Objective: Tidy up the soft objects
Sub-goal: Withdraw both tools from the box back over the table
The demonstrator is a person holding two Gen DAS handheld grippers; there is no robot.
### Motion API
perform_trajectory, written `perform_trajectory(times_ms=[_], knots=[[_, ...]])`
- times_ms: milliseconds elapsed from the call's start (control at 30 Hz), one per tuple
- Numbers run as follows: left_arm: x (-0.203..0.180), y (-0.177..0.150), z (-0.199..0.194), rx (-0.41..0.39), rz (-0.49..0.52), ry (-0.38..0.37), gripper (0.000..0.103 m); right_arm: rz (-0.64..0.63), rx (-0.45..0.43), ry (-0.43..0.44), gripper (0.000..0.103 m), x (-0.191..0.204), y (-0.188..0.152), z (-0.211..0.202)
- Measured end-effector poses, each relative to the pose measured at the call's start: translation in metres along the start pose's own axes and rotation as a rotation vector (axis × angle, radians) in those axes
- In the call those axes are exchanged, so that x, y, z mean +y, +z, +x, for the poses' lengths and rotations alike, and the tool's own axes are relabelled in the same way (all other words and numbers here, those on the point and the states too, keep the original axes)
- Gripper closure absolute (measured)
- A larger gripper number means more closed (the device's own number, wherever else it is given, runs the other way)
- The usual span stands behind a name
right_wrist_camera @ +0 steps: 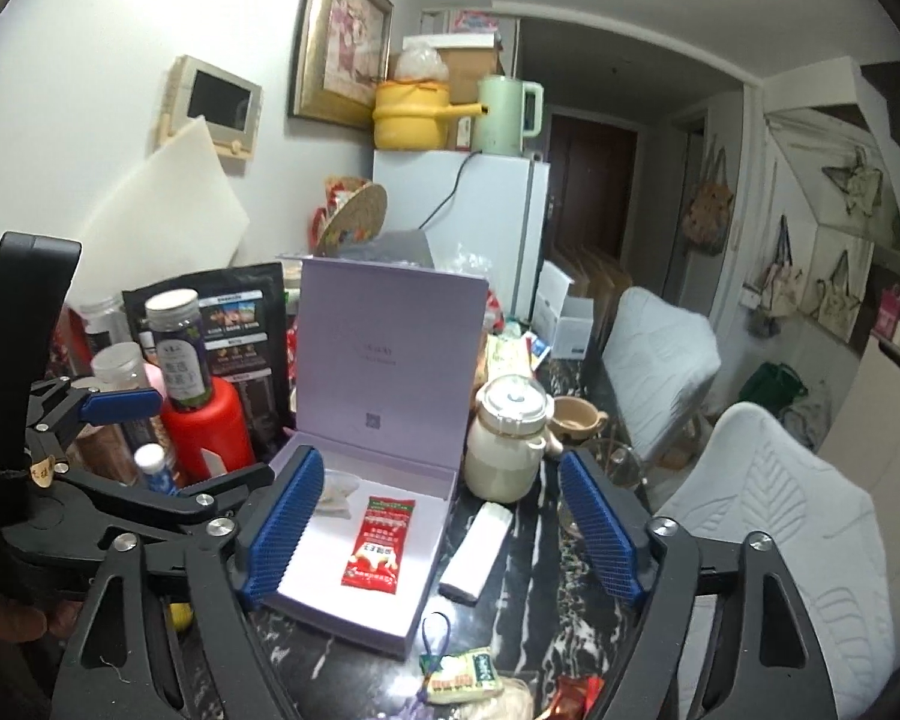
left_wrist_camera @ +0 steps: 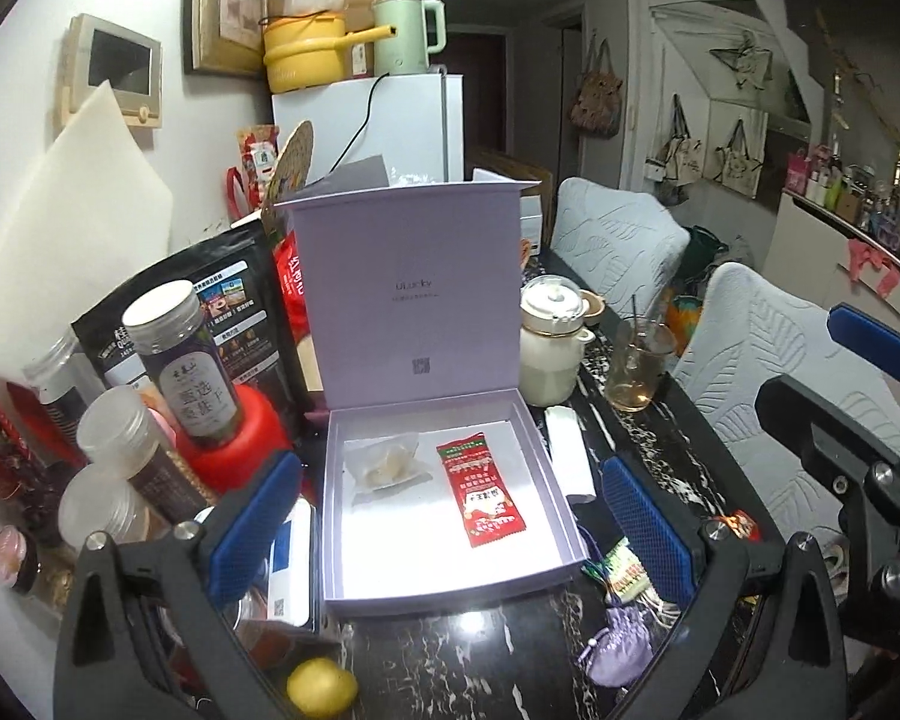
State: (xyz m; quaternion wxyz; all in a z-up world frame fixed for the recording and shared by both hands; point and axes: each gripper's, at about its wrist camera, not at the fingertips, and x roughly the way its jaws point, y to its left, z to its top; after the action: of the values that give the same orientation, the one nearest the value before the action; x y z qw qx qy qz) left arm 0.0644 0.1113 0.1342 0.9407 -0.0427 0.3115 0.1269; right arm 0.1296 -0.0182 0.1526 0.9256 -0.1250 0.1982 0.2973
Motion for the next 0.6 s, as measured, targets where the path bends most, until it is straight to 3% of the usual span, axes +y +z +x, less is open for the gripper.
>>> perform_trajectory(times_ms=[367,600], knots=[[0.005,-0.024,-0.041,-0.056,0.002,-0.040,0.001,0.008,-0.048,-0.036,0.016,0.012,-0.016,-0.049],[0.000,-0.045,-0.050,-0.037,0.045,-0.077,0.001,0.039,-0.058,-0.067,0.011,0.016,-0.037,-0.070]])
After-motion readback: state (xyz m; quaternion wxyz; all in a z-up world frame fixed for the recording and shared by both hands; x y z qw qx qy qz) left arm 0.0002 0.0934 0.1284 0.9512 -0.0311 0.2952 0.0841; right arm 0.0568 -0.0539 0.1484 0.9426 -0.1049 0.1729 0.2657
